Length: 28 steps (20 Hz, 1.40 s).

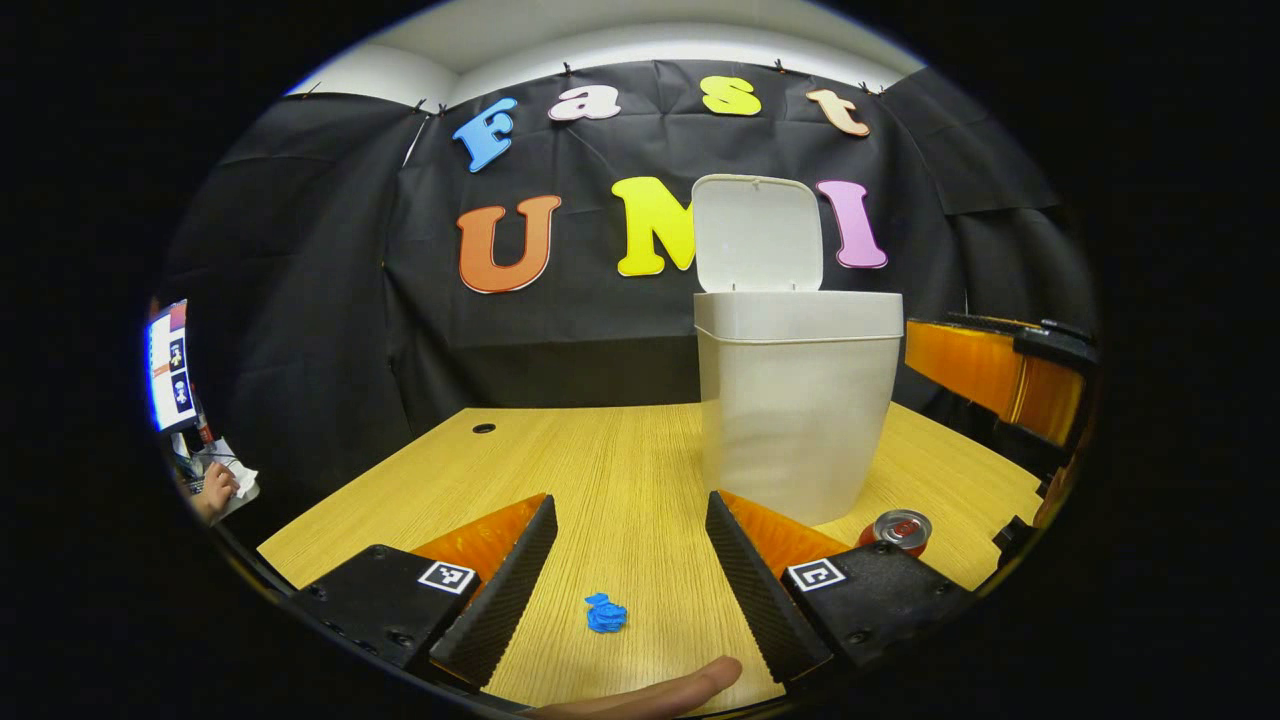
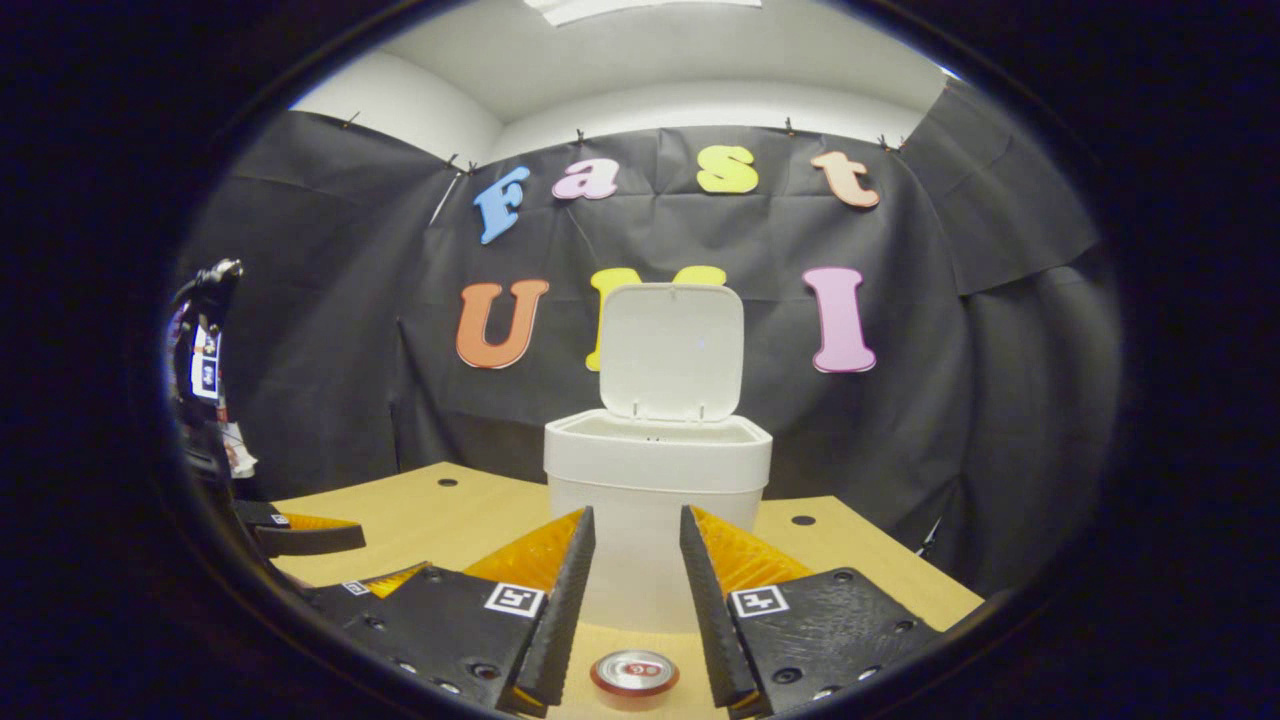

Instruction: Press the lid of the desktop garbage bin to open it, pick up the crumpled paper on the desktop and throw it into the bin, then pick up the pop can on the desktop and drop it into the bin, and finally close the garbage bin lid.

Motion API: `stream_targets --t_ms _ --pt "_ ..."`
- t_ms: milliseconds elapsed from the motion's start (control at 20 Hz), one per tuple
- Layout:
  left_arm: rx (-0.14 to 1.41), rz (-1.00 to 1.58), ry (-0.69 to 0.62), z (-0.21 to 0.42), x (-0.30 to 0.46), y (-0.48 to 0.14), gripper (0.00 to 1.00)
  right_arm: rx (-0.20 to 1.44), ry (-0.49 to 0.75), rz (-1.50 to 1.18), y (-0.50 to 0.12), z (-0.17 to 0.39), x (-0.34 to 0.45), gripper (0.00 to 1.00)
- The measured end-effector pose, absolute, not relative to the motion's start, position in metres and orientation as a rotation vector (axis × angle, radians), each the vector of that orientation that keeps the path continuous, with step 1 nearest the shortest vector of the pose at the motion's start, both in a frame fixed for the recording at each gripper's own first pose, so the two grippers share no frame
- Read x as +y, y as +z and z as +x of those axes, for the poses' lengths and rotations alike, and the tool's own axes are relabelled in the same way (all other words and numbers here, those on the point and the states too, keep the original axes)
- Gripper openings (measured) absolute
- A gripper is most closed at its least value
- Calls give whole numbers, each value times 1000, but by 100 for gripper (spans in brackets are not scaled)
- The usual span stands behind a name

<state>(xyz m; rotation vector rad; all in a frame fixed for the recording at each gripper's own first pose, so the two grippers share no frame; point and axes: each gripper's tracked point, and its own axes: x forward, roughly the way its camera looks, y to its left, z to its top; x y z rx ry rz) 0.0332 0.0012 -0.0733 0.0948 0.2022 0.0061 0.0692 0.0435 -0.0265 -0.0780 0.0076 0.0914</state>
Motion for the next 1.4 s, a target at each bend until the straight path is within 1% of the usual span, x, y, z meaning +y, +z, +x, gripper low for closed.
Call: stream_targets --t_ms 50,100,150,200,300,350,400,500,550,750,950,1050,1250,1400 --pt "205 98 7 34 1 -75 97 13 87 -82 -34 70 41 54" --pt "207 100 7 36 1 -76 97 18 82 -81 -39 70 37 65" --pt "213 102 5 37 0 -79 97 23 92 -72 -44 67 38 70" --pt "223 103 -3 40 -2 -81 97 22 89 -70 -47 65 34 72" --pt "238 114 -20 48 -2 -86 97 8 103 -57 -47 61 33 84" --pt "247 125 -17 51 2 -91 98 5 111 -39 -50 58 31 96" --pt "251 144 -8 55 6 -96 99 -1 114 -27 -50 55 29 98" --pt "278 175 11 61 18 -112 100 -10 112 -23 -53 52 24 96" --pt "294 171 13 63 21 -122 100 -7 117 -23 -57 51 23 96" --pt "318 125 -70 72 10 -143 100 0 133 -17 -57 46 24 96" --pt "524 147 0 69 41 -191 100 14 123 -23 -62 41 22 96" --pt "581 126 21 61 52 -202 100 33 136 -26 -70 35 25 96" --pt "557 99 -17 54 52 -200 100 52 143 -43 -86 20 28 96" --pt "574 44 -59 55 49 -209 100 44 155 -35 -94 8 38 96"
